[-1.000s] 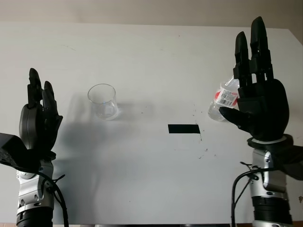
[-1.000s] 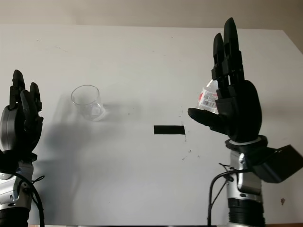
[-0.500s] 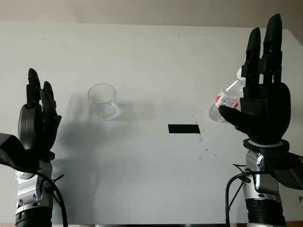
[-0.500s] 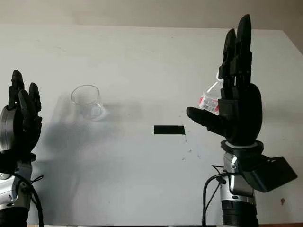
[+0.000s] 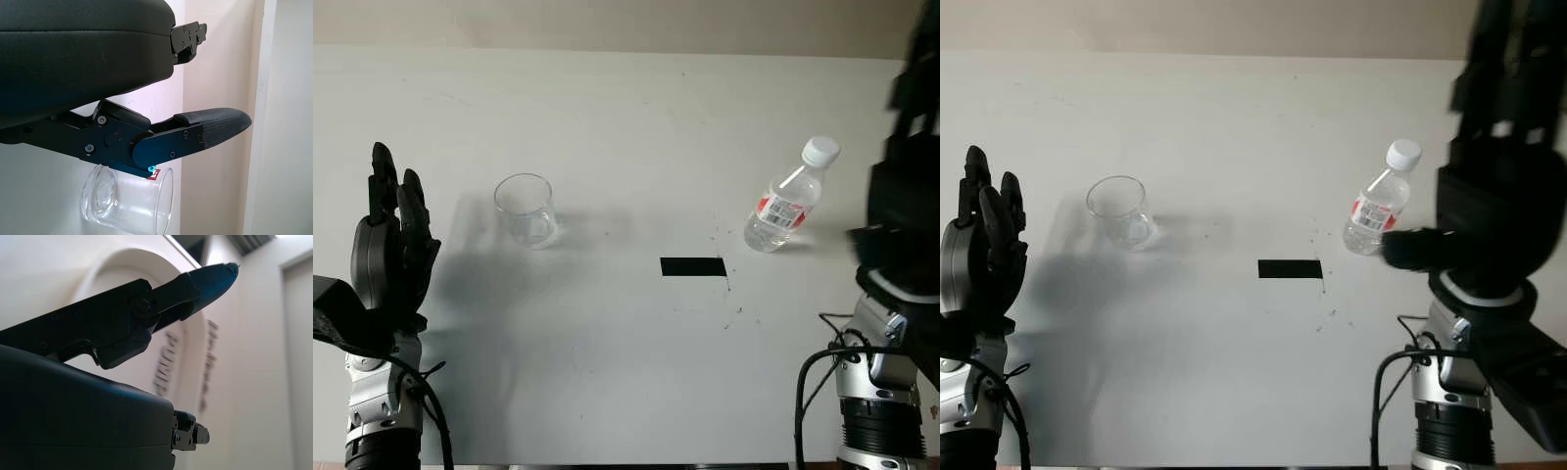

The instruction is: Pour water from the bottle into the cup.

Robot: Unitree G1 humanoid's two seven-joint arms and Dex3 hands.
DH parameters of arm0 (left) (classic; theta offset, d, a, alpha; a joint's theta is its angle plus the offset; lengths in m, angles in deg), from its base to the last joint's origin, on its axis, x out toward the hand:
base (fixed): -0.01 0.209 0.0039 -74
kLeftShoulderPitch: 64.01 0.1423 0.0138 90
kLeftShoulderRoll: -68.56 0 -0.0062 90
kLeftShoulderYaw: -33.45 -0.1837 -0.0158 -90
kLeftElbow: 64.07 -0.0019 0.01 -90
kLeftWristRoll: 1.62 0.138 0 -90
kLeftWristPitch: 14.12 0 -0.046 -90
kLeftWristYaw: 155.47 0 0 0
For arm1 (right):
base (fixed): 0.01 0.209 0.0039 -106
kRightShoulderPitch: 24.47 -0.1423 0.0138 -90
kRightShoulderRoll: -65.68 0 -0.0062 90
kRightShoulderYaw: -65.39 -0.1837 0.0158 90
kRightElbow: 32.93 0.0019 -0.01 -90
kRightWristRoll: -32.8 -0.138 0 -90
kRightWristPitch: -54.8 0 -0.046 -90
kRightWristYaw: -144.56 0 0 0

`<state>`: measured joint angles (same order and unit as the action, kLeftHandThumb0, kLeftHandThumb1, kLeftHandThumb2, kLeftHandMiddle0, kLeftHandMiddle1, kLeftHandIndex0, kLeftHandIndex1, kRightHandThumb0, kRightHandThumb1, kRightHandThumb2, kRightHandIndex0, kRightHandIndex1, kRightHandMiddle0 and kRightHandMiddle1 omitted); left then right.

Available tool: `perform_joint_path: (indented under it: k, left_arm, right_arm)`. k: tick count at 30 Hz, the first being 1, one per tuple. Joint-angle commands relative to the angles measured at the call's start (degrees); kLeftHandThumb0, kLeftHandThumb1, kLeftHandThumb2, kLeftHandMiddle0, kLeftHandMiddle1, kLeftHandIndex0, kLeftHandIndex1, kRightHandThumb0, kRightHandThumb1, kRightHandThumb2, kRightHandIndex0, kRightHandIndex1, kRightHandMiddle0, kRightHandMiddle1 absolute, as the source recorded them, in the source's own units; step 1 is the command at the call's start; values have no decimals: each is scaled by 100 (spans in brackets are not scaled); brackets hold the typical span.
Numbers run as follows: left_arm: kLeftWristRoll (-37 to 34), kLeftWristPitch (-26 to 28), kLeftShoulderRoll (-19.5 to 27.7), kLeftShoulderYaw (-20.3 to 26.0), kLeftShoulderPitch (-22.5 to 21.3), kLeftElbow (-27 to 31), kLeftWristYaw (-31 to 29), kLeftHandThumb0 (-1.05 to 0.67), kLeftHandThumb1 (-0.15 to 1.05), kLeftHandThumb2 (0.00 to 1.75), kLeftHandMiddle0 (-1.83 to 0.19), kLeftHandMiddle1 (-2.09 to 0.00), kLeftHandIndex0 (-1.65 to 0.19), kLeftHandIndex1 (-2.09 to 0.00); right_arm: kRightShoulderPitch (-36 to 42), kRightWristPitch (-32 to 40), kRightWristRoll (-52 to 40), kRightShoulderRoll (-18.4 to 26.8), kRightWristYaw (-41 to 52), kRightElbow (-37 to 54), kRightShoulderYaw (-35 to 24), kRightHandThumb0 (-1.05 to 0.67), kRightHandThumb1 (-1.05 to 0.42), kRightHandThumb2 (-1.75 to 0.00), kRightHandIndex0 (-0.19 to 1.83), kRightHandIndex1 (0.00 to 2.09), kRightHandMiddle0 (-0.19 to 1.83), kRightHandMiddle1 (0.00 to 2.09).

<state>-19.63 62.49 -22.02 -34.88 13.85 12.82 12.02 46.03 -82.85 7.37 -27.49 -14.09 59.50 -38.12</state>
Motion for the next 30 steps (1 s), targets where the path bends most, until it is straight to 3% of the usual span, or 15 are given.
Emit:
perform_joint_path:
  k: [1,4,7,9,13,17,21,30]
  left_arm:
    - [-37,-12,21,29,27,-23,-26,-77,105,67,18,-5,19,0]
    - [-37,-30,22,35,14,-57,-24,-77,105,67,17,-5,19,0]
    - [-27,-38,50,32,16,-69,-51,-77,105,68,19,-5,19,0]
    - [-10,-44,59,33,24,-52,-50,-77,105,68,18,-5,19,0]
    - [-37,-24,67,56,37,-11,-58,-77,105,68,18,-5,19,0]
    - [76,95,111,44,95,126,63,-77,105,70,15,-6,19,0]
    - [-29,220,96,82,121,264,55,-72,105,73,14,-6,19,0]
    - [69,433,178,95,114,351,117,-75,105,73,14,-5,19,0]
  right_arm:
    - [-9,-22,-32,158,-26,118,-195,-78,-96,-5,-13,6,3,12]
    - [27,256,7,309,-100,149,-348,-74,-95,-5,-16,5,0,9]
    - [150,533,743,479,-396,-11,-611,-84,-92,-4,-19,1,-4,7]
    - [128,541,1230,544,-586,-409,-734,-93,-94,-5,-19,0,-11,3]
    - [-14,861,1569,567,-881,-1264,-718,-95,-92,-5,-19,0,-16,1]
    - [-216,1130,1602,520,-1036,-2184,-642,-92,-88,-4,-19,0,-17,1]
    - [-370,1244,1571,524,-1010,-2957,-565,-101,-87,-5,-17,3,-15,3]
    - [-360,1684,1263,349,-924,-3215,-434,-104,-83,-5,-19,0,-13,4]
